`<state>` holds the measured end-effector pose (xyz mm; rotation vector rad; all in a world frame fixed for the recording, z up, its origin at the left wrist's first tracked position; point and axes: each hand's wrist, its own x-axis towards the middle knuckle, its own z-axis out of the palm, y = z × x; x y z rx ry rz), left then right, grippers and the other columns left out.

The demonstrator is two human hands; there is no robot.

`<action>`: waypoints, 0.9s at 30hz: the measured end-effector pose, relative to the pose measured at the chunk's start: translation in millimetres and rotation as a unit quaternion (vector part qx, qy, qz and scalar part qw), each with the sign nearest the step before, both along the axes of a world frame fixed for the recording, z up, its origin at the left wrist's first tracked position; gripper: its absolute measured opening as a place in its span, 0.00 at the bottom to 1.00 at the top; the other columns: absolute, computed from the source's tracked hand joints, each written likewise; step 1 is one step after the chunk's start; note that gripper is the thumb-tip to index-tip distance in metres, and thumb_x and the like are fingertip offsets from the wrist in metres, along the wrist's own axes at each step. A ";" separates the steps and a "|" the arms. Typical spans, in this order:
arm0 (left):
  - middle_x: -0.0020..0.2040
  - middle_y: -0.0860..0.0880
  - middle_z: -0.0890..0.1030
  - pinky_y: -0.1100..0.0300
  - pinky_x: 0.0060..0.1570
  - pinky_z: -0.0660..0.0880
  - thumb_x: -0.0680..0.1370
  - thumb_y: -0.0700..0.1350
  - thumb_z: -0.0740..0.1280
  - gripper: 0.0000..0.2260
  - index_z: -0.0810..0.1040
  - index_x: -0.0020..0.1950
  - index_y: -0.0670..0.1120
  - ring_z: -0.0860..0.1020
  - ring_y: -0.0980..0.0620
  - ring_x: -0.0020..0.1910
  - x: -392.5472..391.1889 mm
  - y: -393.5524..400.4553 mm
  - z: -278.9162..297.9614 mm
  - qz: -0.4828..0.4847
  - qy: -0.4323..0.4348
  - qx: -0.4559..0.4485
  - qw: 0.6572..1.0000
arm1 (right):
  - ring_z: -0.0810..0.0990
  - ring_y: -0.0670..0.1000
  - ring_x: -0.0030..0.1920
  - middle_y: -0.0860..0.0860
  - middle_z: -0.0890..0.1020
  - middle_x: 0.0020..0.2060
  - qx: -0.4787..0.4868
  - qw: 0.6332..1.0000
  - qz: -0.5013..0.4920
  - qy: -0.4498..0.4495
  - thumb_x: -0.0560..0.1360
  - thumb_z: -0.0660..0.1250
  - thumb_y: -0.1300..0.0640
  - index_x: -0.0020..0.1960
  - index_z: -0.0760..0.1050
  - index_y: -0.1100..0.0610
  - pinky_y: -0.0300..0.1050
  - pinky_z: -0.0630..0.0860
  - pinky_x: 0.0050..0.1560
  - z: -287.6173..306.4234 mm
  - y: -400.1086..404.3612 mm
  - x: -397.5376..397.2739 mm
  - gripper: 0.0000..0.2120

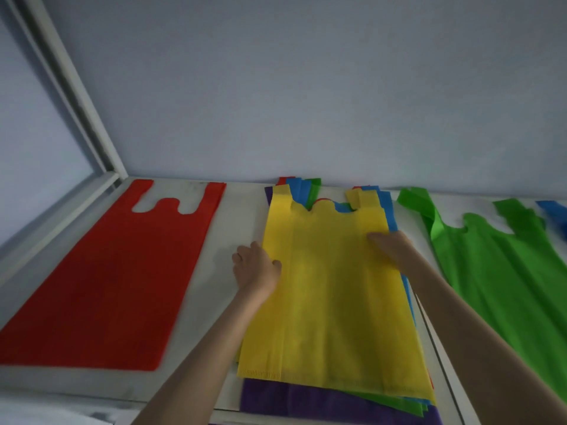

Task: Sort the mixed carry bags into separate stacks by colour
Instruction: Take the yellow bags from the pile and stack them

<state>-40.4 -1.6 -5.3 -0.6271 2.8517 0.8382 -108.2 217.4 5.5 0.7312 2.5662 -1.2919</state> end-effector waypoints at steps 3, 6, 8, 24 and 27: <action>0.68 0.39 0.66 0.51 0.64 0.67 0.79 0.46 0.62 0.19 0.66 0.68 0.40 0.64 0.40 0.69 4.3 2.4 -0.5 -0.007 -0.014 0.002 1.000 | 0.72 0.58 0.54 0.60 0.72 0.56 -0.012 1.000 0.001 -0.019 0.75 0.64 0.59 0.68 0.63 0.67 0.51 0.71 0.53 -3.3 4.0 3.9 0.25; 0.68 0.40 0.66 0.51 0.64 0.67 0.79 0.45 0.62 0.20 0.66 0.69 0.41 0.64 0.41 0.68 8.2 2.4 -1.7 -0.022 -0.009 0.000 1.000 | 0.71 0.55 0.44 0.58 0.73 0.47 0.011 1.000 -0.004 -0.014 0.75 0.64 0.60 0.64 0.67 0.68 0.48 0.71 0.47 -8.1 7.0 10.3 0.20; 0.67 0.41 0.66 0.52 0.63 0.67 0.78 0.45 0.63 0.21 0.65 0.70 0.43 0.64 0.41 0.68 11.7 2.7 -0.7 -0.039 0.000 -0.005 0.999 | 0.71 0.54 0.39 0.55 0.70 0.37 0.039 0.999 -0.012 -0.012 0.76 0.61 0.60 0.63 0.68 0.68 0.45 0.68 0.44 -9.9 8.1 14.0 0.19; 0.70 0.40 0.67 0.51 0.66 0.70 0.79 0.48 0.64 0.27 0.60 0.73 0.39 0.68 0.42 0.69 19.5 5.4 -1.6 -0.048 -0.045 0.109 0.992 | 0.65 0.51 0.32 0.53 0.64 0.31 0.070 0.997 -0.035 -0.013 0.76 0.57 0.63 0.54 0.68 0.64 0.43 0.62 0.30 -12.9 27.1 22.6 0.07; 0.69 0.41 0.69 0.52 0.65 0.71 0.78 0.48 0.66 0.26 0.64 0.71 0.39 0.69 0.43 0.68 20.0 6.0 -1.2 -0.053 -0.062 0.105 0.991 | 0.70 0.56 0.43 0.56 0.69 0.36 0.074 0.997 -0.026 -0.018 0.77 0.58 0.63 0.62 0.68 0.70 0.46 0.66 0.41 -18.0 29.5 25.5 0.16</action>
